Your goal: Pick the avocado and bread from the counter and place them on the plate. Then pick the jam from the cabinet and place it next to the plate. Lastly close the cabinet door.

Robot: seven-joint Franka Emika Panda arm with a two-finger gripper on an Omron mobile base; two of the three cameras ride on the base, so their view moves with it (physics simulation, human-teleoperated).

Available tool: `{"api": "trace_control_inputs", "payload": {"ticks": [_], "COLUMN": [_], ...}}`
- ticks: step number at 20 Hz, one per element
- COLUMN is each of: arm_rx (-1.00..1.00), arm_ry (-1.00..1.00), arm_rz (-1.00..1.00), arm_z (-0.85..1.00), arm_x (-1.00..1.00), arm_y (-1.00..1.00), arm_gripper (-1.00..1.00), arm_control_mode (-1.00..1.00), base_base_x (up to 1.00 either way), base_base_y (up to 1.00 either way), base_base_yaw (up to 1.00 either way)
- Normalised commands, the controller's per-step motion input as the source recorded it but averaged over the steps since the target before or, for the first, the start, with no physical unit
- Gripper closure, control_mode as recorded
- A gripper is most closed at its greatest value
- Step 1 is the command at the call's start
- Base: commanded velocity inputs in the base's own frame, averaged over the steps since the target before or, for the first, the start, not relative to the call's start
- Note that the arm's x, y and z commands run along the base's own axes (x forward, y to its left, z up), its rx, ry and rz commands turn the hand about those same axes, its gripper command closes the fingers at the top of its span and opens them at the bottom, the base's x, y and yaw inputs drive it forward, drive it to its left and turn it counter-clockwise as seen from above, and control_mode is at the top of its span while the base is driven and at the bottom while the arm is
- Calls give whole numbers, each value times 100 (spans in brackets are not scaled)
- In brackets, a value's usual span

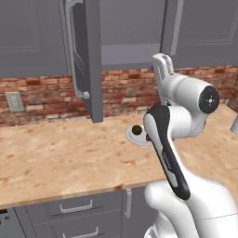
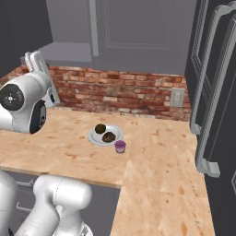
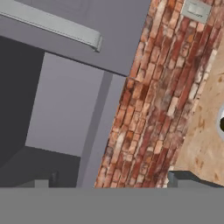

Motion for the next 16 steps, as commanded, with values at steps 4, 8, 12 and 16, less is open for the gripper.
{"api": "trace_control_inputs", "payload": {"ticks": [4,8,12,16], "arm_rx": [-4,0,0,0], "arm_ry": [-3,0,0,0], "arm_rz": [3,0,0,0], "arm_z": [0,0,0,0], "arm_x": [-67,-47,-56,-40], "arm_y": [23,1,0,9], "arm_gripper": [-100,-100,-100,-100], "arm_control_mode": [-100,-100,-100,-100], "base_base_x": [0,0,0,0], "base_base_y": [0,0,0,0], "base_base_yaw": [0,0,0,0]}}
